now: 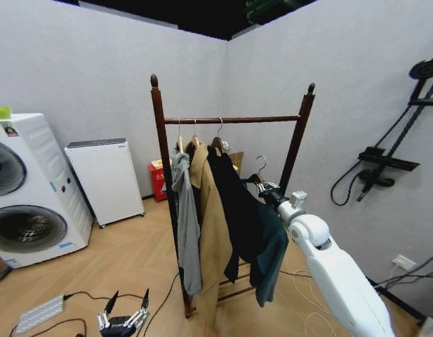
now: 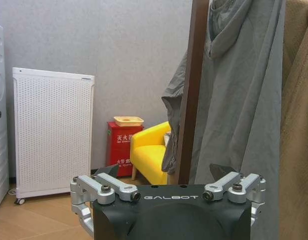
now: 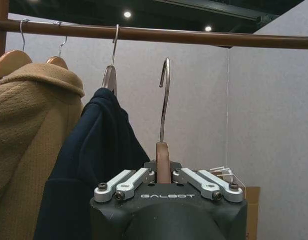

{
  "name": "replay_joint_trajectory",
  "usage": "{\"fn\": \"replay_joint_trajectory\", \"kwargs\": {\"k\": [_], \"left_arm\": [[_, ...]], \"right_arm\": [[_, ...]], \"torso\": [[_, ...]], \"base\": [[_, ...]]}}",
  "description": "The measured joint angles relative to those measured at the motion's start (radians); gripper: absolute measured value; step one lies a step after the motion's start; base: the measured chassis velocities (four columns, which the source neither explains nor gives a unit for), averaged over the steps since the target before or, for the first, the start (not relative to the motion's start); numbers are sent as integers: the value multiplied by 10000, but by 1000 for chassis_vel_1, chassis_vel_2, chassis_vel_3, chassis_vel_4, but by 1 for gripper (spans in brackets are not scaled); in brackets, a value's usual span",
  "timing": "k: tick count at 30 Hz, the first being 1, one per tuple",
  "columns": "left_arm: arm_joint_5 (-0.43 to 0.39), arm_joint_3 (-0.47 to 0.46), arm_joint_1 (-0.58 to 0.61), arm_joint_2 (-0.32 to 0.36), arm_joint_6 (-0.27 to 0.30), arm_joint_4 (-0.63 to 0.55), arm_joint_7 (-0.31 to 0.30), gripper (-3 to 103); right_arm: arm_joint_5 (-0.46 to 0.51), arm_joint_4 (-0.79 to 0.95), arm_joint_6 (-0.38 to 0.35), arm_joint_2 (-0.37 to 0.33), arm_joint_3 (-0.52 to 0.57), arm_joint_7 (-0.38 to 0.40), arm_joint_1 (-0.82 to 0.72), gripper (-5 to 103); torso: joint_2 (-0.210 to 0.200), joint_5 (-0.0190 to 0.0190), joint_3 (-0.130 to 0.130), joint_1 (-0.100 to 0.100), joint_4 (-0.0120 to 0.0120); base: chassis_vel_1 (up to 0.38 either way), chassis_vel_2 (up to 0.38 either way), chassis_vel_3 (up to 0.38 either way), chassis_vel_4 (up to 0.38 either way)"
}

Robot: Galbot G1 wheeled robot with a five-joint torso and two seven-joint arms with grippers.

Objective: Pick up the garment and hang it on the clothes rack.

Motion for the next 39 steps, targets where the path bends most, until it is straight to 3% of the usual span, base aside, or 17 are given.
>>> {"fn": "replay_joint_trajectory", "kwargs": {"k": [11, 20, 39], "left_arm": [[0, 0, 0, 0, 0, 0, -1, 100], [0, 0, 0, 0, 0, -1, 0, 100], [0, 0, 0, 0, 0, 0, 0, 100]], "right_arm": [[127, -351, 15, -279, -363, 40, 931, 10], [528, -1396, -320, -546, -1585, 231, 3259, 10], [1337, -4140, -708, -431, -4054, 201, 7392, 10]], "torso": [[0, 1, 0, 3, -8], [-1, 1, 1, 3, -6], [-2, 1, 2, 5, -7]], "base": [[0, 0, 0, 0], [0, 0, 0, 0], [0, 0, 0, 0]]}}
